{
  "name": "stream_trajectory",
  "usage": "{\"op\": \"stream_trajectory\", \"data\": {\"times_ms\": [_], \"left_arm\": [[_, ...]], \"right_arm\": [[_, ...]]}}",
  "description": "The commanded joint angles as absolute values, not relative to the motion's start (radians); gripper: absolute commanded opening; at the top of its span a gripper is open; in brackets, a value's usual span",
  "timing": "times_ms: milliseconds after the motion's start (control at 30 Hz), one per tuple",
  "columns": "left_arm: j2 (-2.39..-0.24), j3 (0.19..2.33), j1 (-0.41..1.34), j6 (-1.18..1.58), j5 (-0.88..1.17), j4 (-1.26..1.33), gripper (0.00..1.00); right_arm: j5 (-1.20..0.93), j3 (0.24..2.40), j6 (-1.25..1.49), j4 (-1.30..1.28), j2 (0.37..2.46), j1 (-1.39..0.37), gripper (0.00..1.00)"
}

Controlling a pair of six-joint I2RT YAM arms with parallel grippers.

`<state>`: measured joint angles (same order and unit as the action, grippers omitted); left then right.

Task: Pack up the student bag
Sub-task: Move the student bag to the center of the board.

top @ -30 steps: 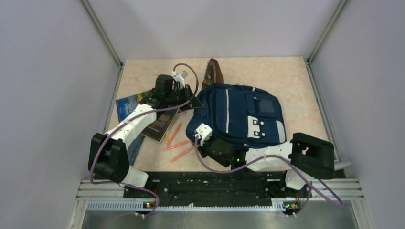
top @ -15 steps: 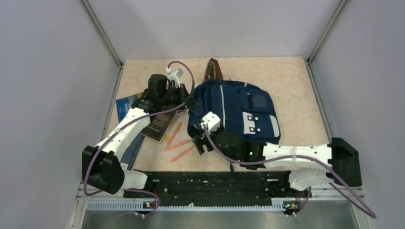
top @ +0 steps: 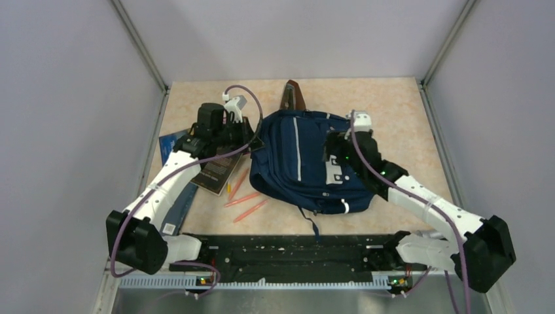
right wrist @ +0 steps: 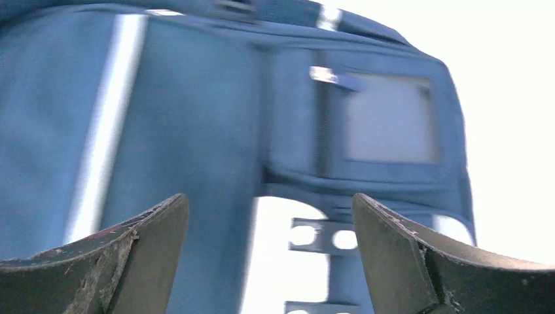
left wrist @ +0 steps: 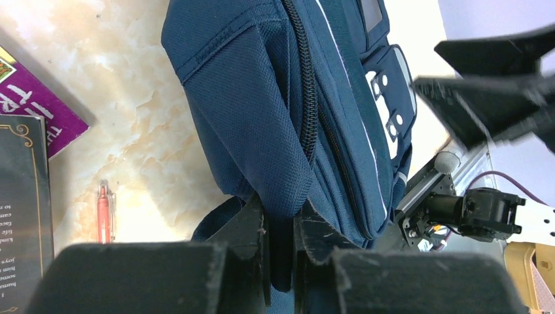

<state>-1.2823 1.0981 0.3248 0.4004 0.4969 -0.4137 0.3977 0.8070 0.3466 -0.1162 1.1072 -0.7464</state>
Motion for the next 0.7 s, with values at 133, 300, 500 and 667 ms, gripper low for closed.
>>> {"op": "stream_trajectory", "data": {"times_ms": [133,300,500,667], "left_arm": [[-1.203,1.168,0.311,0.353,0.465,-0.340,0.00],[-1.197,1.170,0.310,0.351,0.461,-0.347,0.00],[-1.198,1.171,0.310,0.360,0.480,-0.345,0.00],[-1.188,1.167,0.309,0.359,0.476,-0.345,0.00]], "right_arm": [[0.176,0.625,0.483,-0.115,1.099,-0.273,0.92],[0.135,0.480,0.510,-0.049,1.043,-0.106,0.94],[0.050,0.422,0.524,-0.011,1.042,-0.053,0.94],[-0.096,0.383,0.560,0.053,1.076,-0.021,0.92]]}}
